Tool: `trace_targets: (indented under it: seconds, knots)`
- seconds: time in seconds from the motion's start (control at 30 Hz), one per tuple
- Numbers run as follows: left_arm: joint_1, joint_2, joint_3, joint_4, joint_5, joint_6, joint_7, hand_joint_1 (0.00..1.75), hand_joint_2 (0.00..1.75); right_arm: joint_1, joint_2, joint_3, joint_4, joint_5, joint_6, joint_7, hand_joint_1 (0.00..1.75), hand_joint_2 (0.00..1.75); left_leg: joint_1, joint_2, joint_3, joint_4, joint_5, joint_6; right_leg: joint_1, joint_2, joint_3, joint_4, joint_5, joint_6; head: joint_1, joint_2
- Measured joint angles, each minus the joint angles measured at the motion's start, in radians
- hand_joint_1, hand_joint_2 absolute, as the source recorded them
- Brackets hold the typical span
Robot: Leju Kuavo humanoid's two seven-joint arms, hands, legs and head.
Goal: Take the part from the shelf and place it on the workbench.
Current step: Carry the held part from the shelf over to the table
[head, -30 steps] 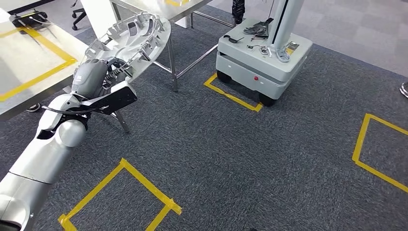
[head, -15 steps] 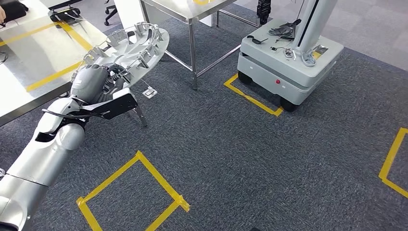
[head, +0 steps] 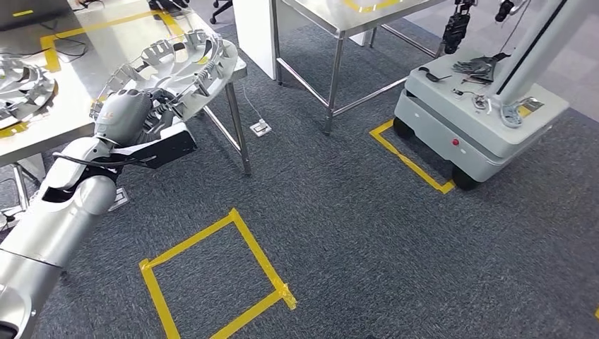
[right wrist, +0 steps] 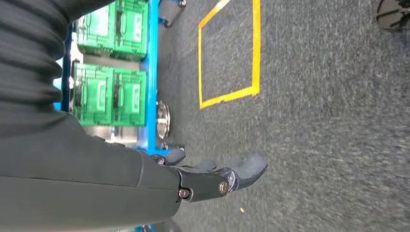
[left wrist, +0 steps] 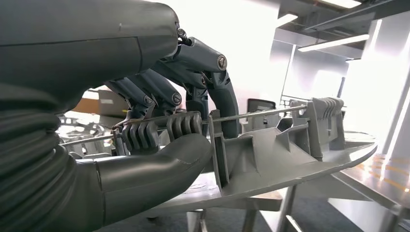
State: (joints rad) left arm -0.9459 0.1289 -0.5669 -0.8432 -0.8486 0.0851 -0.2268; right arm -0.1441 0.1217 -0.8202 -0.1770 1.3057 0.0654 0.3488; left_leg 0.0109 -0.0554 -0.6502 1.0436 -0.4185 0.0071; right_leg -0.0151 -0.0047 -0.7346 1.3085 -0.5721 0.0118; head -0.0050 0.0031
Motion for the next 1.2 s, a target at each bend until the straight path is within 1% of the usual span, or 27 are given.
trace_targets:
  seconds: [0.03,0.1,0.13,0.17,0.23,0.27,0.33,0.37,0.4,0.43,0.47,0.5,0.53,0.57,0.63,0.67,0.73,0.77,0.83,0.9,0.93,0.97,1.0,1.03,1.1,1.17,1.2]
  knots:
    - [0.000,0.000,0.000,0.000,0.000,-0.002,0.001,1.75,1.75,0.000,0.000,0.000,0.000,0.000,-0.001,0.000,0.00,1.75,0.000,-0.012,0.001,0.001,0.000,-0.001,0.000,0.006,0.021,-0.052,0.036,-0.005,0.000,0.000]
    - [-0.001,0.000,-0.001,0.000,0.000,-0.004,0.003,1.75,1.75,-0.001,0.000,0.000,0.000,-0.002,-0.004,-0.001,0.00,1.75,0.000,-0.034,-0.001,0.002,0.001,-0.006,-0.001,0.044,0.079,-0.187,0.096,-0.015,0.000,0.000]
    - [-0.001,0.000,-0.001,0.001,-0.001,-0.004,0.003,1.75,1.75,-0.001,0.000,0.000,0.000,-0.004,-0.006,-0.002,0.00,1.75,0.001,-0.045,-0.004,0.002,0.003,-0.011,-0.001,0.059,0.100,-0.232,0.110,-0.018,0.000,0.000]
    - [-0.001,0.000,-0.002,0.002,-0.001,-0.003,0.004,1.75,1.75,-0.001,0.000,0.000,0.000,-0.004,-0.007,-0.002,0.00,1.75,0.003,-0.055,-0.008,0.001,0.006,-0.018,0.000,0.068,0.110,-0.253,0.112,-0.020,0.000,0.000]
    - [-0.001,0.004,-0.002,0.002,-0.002,-0.003,0.006,1.75,1.75,-0.002,0.001,0.000,0.000,-0.005,-0.010,-0.004,0.00,1.75,0.007,-0.075,-0.012,-0.005,0.013,-0.035,0.002,0.053,0.116,-0.261,0.112,-0.022,0.000,0.000]
    - [-0.001,0.008,-0.002,0.002,-0.003,-0.003,0.007,1.75,1.75,-0.004,0.002,0.000,0.000,-0.005,-0.011,-0.004,0.00,1.75,0.006,-0.068,-0.016,-0.003,0.011,-0.040,0.000,0.043,0.119,-0.266,0.115,-0.027,0.000,0.000]
    - [-0.002,0.013,-0.003,0.001,-0.004,-0.003,0.009,1.75,1.75,-0.006,0.005,0.000,0.000,-0.005,-0.014,-0.004,0.00,1.75,0.002,-0.021,-0.039,0.045,-0.020,-0.048,-0.004,0.021,0.126,-0.278,0.121,-0.038,-0.005,0.000]
    - [-0.001,0.013,-0.004,0.000,-0.005,-0.003,0.009,1.75,1.75,-0.006,0.005,0.000,0.000,-0.006,-0.016,-0.004,0.00,1.75,0.001,0.011,-0.064,0.100,-0.050,-0.050,-0.003,0.011,0.128,-0.279,0.121,-0.042,-0.007,0.000]
    - [0.000,0.013,-0.006,-0.001,-0.007,-0.003,0.010,1.75,1.75,-0.006,0.005,0.000,0.000,-0.007,-0.017,-0.004,0.00,1.75,0.002,0.031,-0.092,0.166,-0.081,-0.052,-0.003,0.000,0.128,-0.279,0.120,-0.045,-0.009,0.000]
    - [0.001,0.012,-0.008,-0.001,-0.009,-0.003,0.010,1.75,1.75,-0.006,0.005,0.000,0.000,-0.007,-0.018,-0.004,0.00,1.75,0.003,0.041,-0.118,0.225,-0.102,-0.055,-0.002,-0.011,0.128,-0.278,0.119,-0.046,-0.009,0.000]
    - [0.003,0.012,-0.010,-0.001,-0.010,-0.003,0.010,1.75,1.75,-0.005,0.005,0.000,0.000,-0.008,-0.018,-0.004,0.00,1.75,0.005,0.045,-0.132,0.259,-0.109,-0.058,-0.002,-0.021,0.128,-0.277,0.118,-0.046,-0.009,0.000]
    - [0.003,0.012,-0.012,-0.001,-0.011,-0.003,0.011,1.75,1.75,-0.005,0.006,0.000,0.000,-0.008,-0.018,-0.004,0.00,1.75,0.006,0.049,-0.127,0.255,-0.097,-0.060,-0.003,-0.032,0.128,-0.276,0.116,-0.045,-0.009,0.000]
    - [0.003,0.012,-0.013,-0.002,-0.012,-0.003,0.013,1.75,1.75,-0.005,0.006,0.000,0.000,-0.008,-0.018,-0.004,0.00,1.75,0.007,0.055,-0.103,0.213,-0.071,-0.061,-0.003,-0.041,0.129,-0.273,0.113,-0.043,-0.010,0.000]
    - [0.003,0.012,-0.013,-0.003,-0.013,-0.003,0.016,1.75,1.75,-0.006,0.007,0.000,0.000,-0.008,-0.018,-0.004,0.00,1.75,0.007,0.071,-0.068,0.147,-0.042,-0.060,-0.003,-0.051,0.130,-0.270,0.110,-0.039,-0.010,0.000]
    - [0.000,0.010,-0.015,-0.006,-0.014,-0.004,0.021,1.75,1.75,-0.006,0.008,0.000,0.000,-0.009,-0.019,-0.005,0.00,1.75,0.000,0.107,-0.008,0.036,-0.012,-0.051,0.003,-0.068,0.130,-0.263,0.102,-0.028,-0.008,0.000]
    - [-0.001,0.008,-0.016,-0.006,-0.016,-0.004,0.022,1.75,1.75,-0.006,0.008,0.000,0.000,-0.010,-0.019,-0.005,0.00,1.75,-0.004,0.117,0.003,0.012,-0.010,-0.043,0.008,-0.077,0.130,-0.260,0.100,-0.024,-0.006,0.000]
    - [-0.002,0.007,-0.018,-0.006,-0.019,-0.006,0.024,1.75,1.75,-0.008,0.008,0.000,0.000,-0.009,-0.019,-0.005,0.00,1.75,-0.005,0.101,0.001,0.008,-0.012,-0.026,0.011,-0.097,0.133,-0.261,0.097,-0.016,-0.002,0.000]
    - [-0.002,0.009,-0.018,-0.006,-0.021,-0.006,0.025,1.75,1.75,-0.010,0.008,0.000,0.000,-0.009,-0.019,-0.005,0.00,1.75,-0.004,0.091,0.001,0.006,-0.010,-0.020,0.010,-0.098,0.134,-0.259,0.093,-0.011,-0.002,0.000]
    - [-0.003,0.010,-0.018,-0.006,-0.022,-0.007,0.028,1.75,1.75,-0.013,0.008,0.000,0.000,-0.008,-0.019,-0.005,0.00,1.75,0.000,0.072,0.001,0.002,-0.007,-0.008,0.005,-0.067,0.119,-0.218,0.063,-0.001,-0.002,0.000]
    - [-0.001,0.006,-0.018,-0.005,-0.023,-0.007,0.028,1.75,1.75,-0.013,0.008,-0.001,0.000,-0.008,-0.019,-0.005,0.00,1.75,0.003,0.052,0.000,0.002,-0.005,0.000,0.002,-0.019,0.065,-0.103,0.004,0.005,0.001,0.000]
    - [0.000,0.004,-0.019,-0.005,-0.023,-0.008,0.028,1.75,1.75,-0.012,0.008,-0.001,0.000,-0.008,-0.018,-0.005,0.00,1.75,0.002,0.040,-0.001,0.002,-0.004,0.002,0.001,-0.008,0.033,-0.038,-0.020,0.006,0.002,0.000]
    - [0.001,0.003,-0.019,-0.004,-0.023,-0.008,0.027,1.75,1.75,-0.012,0.008,-0.001,0.000,-0.008,-0.018,-0.005,0.00,1.75,0.002,0.028,-0.001,0.003,-0.004,0.003,0.002,-0.003,0.010,0.004,-0.028,0.006,0.003,0.000]
    - [0.002,0.003,-0.019,-0.003,-0.024,-0.009,0.026,1.75,1.75,-0.012,0.008,-0.001,0.000,-0.008,-0.019,-0.006,0.00,1.75,0.002,0.016,-0.001,0.003,-0.004,0.003,0.002,-0.001,0.002,0.011,-0.017,0.004,0.003,0.000]
    - [0.002,0.002,-0.019,-0.002,-0.025,-0.009,0.026,1.75,1.75,-0.012,0.008,-0.001,0.000,-0.007,-0.021,-0.010,0.00,1.75,0.002,0.007,0.000,0.004,-0.004,0.002,0.002,0.000,0.013,-0.021,0.012,0.001,0.003,0.000]
    - [0.002,0.001,-0.019,0.002,-0.029,-0.010,0.027,1.75,1.75,-0.014,0.008,-0.001,0.000,-0.007,-0.033,-0.023,0.00,1.75,0.001,-0.008,0.001,0.006,-0.005,0.000,0.001,0.007,0.068,-0.150,0.083,-0.007,0.004,0.000]
    - [0.001,0.001,-0.019,0.006,-0.033,-0.010,0.026,1.75,1.75,-0.018,0.008,-0.001,0.000,-0.007,-0.045,-0.035,0.00,1.75,0.000,-0.019,-0.004,0.008,-0.003,-0.010,0.003,0.016,0.107,-0.242,0.112,-0.013,0.003,0.000]
    - [0.000,0.001,-0.019,0.008,-0.034,-0.010,0.025,1.75,1.75,-0.020,0.008,-0.001,0.000,-0.007,-0.049,-0.038,0.00,1.75,-0.001,-0.022,-0.006,0.008,-0.002,-0.012,0.003,0.019,0.111,-0.255,0.111,-0.012,0.003,0.000]
